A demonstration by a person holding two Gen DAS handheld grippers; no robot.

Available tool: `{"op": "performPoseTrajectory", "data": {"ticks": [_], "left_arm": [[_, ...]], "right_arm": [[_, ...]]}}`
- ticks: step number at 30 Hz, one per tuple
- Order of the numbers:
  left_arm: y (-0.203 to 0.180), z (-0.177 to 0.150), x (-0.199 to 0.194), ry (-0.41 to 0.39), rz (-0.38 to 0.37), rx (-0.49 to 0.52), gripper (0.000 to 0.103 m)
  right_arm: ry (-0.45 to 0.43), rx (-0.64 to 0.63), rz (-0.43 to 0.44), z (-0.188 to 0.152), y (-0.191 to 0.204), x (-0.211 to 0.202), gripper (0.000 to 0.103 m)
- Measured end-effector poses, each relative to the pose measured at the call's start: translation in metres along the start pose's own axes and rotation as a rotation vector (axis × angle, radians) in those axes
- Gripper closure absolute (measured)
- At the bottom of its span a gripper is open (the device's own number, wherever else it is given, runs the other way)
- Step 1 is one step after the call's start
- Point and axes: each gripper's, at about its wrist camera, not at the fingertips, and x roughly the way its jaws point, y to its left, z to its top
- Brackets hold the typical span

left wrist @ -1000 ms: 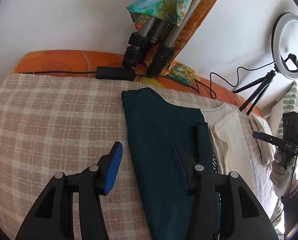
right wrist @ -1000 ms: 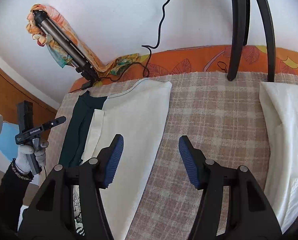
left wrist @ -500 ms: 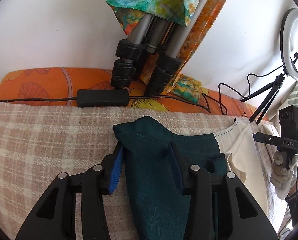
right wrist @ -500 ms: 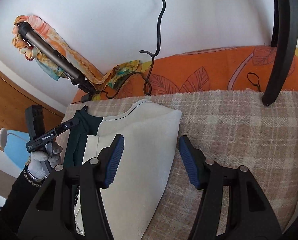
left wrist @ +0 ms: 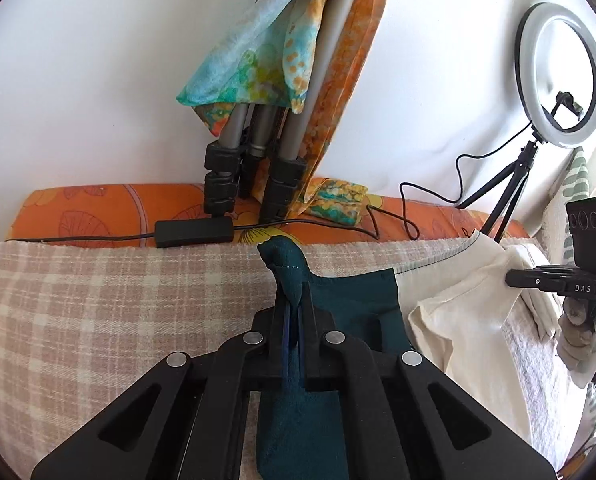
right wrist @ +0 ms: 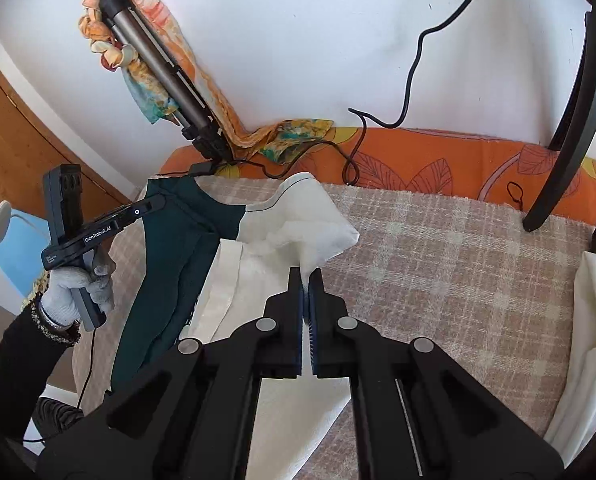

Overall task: Fold small clothes
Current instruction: 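Grasp the collar end with the left gripper while the right gripper grasps it too, then fold the collar end over onto the hem with both grippers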

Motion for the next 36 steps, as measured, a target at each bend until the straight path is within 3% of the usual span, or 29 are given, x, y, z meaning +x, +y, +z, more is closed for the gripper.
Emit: {"op": "performPoseTrajectory", "data": {"ticks": [9, 17, 26, 30, 36], "left_arm": [[-0.032, -0.025, -0.079, -0.061, -0.020, 0.036, 0.102], [-0.060, -0.082, -0.139, -0.061, -0.027, 0.075, 0.102], [-0.071, -0.171, -0.173, 0.025, -0.022, 0.075, 0.102], [-0.076, -0.209, -0.181, 0.071, 0.004, 0.120, 0.102], [-0.084, -0.250, -0.192, 0.147, 0.029, 0.236, 0.099]], "right_arm": [[-0.037, -0.086, -0.039, -0.040, 0.053, -0.073, 0.099], [-0.045, -0.085, -0.063, -0.110, 0.088, -0.115, 0.100], [-0.060, -0.055, -0.061, -0.199, 0.109, -0.137, 0.100], [-0.053, -0.054, -0.077, -0.236, 0.117, -0.135, 0.100], [-0.004, -0.137, -0.192, -0.283, 0.132, -0.131, 0.099]]}}
